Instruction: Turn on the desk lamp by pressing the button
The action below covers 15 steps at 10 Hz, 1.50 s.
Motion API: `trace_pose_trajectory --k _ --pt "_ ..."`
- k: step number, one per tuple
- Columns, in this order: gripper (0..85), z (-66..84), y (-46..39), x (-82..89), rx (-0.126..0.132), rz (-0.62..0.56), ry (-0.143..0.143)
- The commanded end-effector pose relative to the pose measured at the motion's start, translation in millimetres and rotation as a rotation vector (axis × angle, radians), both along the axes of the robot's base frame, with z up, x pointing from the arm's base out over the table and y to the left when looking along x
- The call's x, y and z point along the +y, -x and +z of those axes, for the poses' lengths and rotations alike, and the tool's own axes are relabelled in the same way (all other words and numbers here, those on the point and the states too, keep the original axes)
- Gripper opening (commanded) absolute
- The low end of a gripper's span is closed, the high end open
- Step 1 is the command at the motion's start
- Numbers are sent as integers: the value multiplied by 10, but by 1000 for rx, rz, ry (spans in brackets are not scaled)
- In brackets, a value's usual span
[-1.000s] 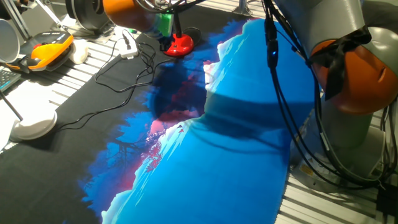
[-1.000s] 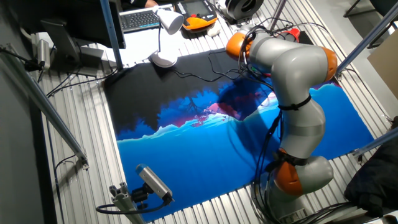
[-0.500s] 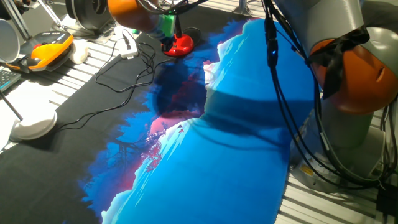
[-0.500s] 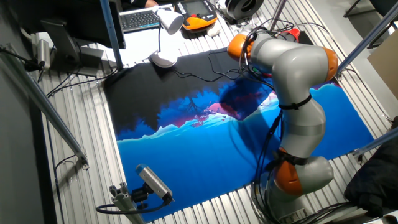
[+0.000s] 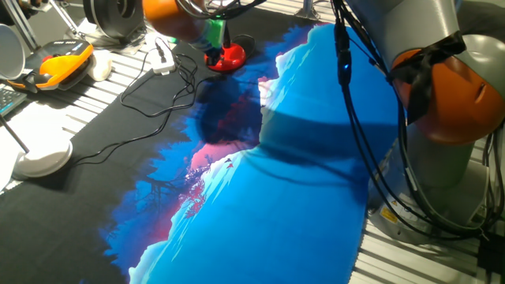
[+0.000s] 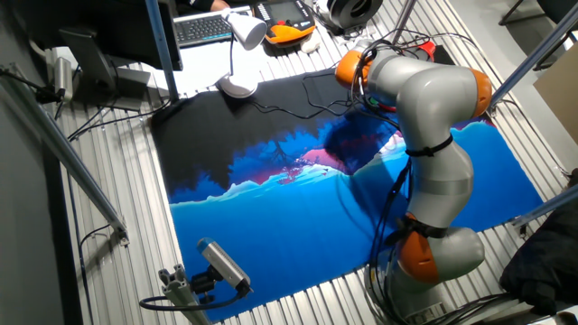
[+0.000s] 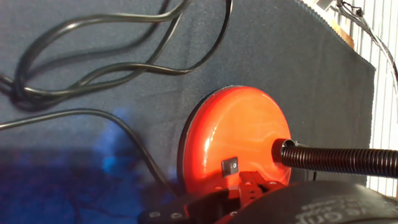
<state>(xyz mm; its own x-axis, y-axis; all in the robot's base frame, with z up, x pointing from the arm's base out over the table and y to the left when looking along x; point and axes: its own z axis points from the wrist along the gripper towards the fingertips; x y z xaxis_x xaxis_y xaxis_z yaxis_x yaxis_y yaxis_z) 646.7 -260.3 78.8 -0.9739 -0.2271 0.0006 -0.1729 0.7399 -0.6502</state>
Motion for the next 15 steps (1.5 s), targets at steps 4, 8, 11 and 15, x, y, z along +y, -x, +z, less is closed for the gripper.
trace_pose_trajectory --k 4,8,11,15 --pt "0 -53 -8 -39 -5 0 0" --pt "0 -102 -17 -74 -14 -1 -2" --pt "0 -145 -29 -97 -20 -3 -4" --pt "0 -190 -40 -140 -27 -3 -8"
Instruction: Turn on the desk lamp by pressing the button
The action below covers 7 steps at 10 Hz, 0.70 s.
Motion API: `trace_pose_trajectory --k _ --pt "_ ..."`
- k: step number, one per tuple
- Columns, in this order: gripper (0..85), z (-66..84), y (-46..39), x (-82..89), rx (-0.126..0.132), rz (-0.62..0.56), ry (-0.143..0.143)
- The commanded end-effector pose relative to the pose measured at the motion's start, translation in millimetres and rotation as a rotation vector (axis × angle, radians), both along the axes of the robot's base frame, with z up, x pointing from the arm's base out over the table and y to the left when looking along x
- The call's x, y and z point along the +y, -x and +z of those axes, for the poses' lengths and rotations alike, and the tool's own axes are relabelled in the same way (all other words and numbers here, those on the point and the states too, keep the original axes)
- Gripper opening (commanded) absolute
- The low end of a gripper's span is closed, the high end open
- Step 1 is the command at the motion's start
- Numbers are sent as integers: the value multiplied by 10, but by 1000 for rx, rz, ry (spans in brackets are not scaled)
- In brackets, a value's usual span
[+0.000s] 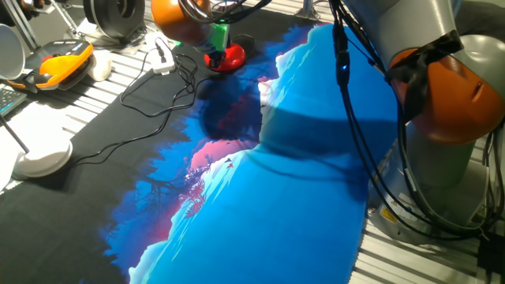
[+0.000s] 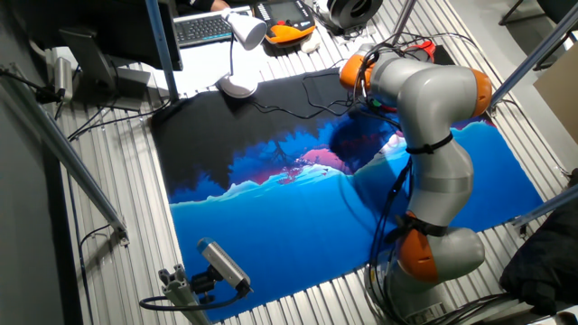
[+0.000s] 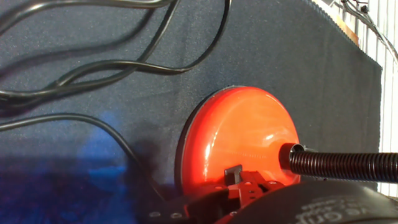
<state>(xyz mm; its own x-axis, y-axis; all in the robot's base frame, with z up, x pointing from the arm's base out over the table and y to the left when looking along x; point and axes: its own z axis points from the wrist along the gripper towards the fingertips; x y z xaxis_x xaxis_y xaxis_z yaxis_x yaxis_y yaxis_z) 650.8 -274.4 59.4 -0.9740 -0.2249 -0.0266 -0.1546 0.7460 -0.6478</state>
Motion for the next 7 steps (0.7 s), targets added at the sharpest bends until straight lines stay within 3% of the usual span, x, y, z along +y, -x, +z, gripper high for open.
trace_pose_trajectory --k 1,7 --pt "0 -12 -6 2 0 1 -3" --pt "0 -33 -11 8 -1 1 -4"
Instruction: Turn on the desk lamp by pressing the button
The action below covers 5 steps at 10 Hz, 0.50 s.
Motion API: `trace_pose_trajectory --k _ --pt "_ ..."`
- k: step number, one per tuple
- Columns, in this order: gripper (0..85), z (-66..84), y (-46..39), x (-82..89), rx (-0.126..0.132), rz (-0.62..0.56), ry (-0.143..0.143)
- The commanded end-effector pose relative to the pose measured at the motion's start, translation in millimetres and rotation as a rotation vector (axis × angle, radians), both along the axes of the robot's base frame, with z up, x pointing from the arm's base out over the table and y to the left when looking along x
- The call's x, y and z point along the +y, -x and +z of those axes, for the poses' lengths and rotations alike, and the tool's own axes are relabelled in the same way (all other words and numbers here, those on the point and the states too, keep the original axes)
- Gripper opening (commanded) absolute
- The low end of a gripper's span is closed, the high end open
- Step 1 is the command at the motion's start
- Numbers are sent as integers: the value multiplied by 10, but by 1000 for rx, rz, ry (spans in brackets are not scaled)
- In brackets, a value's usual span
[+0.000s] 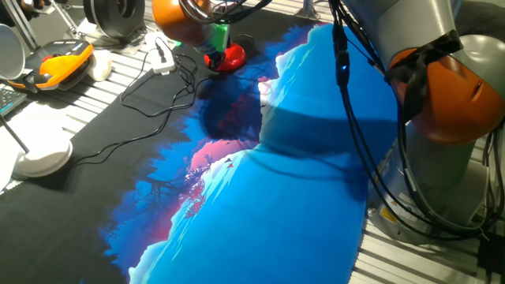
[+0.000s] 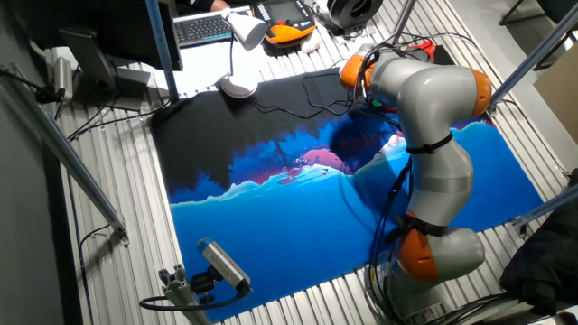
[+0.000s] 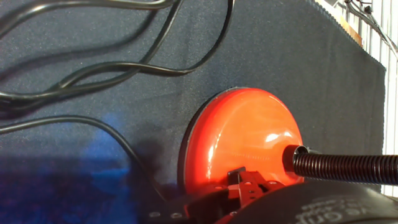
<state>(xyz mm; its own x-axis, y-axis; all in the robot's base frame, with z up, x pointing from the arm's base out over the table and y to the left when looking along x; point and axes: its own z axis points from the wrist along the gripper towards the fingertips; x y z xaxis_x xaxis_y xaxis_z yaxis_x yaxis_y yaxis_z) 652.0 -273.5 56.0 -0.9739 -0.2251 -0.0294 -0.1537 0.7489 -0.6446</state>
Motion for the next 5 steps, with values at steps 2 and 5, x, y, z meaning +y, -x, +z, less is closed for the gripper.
trace_pose_trajectory --k 2,5 --pt "0 -9 0 3 0 -1 1" --pt "0 -18 5 11 -3 -4 -1"
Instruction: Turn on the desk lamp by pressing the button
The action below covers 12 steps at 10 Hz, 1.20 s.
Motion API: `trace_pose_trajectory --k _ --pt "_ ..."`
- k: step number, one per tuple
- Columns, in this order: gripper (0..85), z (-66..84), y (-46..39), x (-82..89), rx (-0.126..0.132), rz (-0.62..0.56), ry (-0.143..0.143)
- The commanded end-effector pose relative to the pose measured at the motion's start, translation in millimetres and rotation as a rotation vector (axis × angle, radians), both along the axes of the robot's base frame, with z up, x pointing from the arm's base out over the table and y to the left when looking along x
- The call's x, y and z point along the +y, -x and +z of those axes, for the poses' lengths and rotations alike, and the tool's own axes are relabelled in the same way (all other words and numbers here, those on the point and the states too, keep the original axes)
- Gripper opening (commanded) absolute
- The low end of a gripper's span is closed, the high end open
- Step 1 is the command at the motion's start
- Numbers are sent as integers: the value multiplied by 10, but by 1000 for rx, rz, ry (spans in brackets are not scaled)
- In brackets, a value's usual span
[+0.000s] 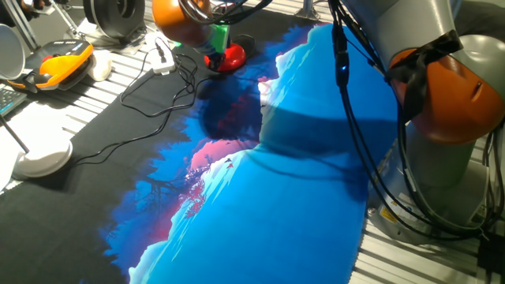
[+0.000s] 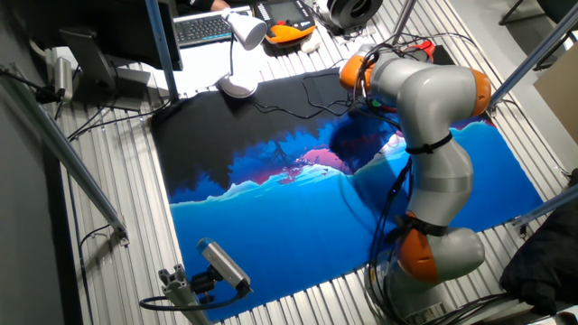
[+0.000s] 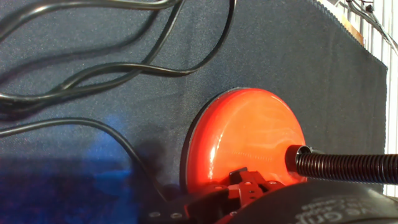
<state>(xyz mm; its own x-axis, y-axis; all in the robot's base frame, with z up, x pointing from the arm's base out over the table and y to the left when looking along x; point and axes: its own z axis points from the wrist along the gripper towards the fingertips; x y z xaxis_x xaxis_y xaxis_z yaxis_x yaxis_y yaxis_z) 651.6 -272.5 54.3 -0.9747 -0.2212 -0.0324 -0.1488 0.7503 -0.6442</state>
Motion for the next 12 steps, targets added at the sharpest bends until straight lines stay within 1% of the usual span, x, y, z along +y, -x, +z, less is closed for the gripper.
trace_pose_trajectory --k 1,6,7,8,9,10,11,12 --pt "0 -1 3 5 0 0 0" --pt "0 -43 7 21 -8 -11 0" --pt "0 -25 10 15 -8 -11 -4" --pt "0 17 17 8 -3 -7 -18" --pt "0 77 28 0 2 -10 -69" --pt "0 118 43 0 7 -12 -93" --pt "0 146 53 13 12 -13 -97" --pt "0 171 60 29 15 -18 -110"
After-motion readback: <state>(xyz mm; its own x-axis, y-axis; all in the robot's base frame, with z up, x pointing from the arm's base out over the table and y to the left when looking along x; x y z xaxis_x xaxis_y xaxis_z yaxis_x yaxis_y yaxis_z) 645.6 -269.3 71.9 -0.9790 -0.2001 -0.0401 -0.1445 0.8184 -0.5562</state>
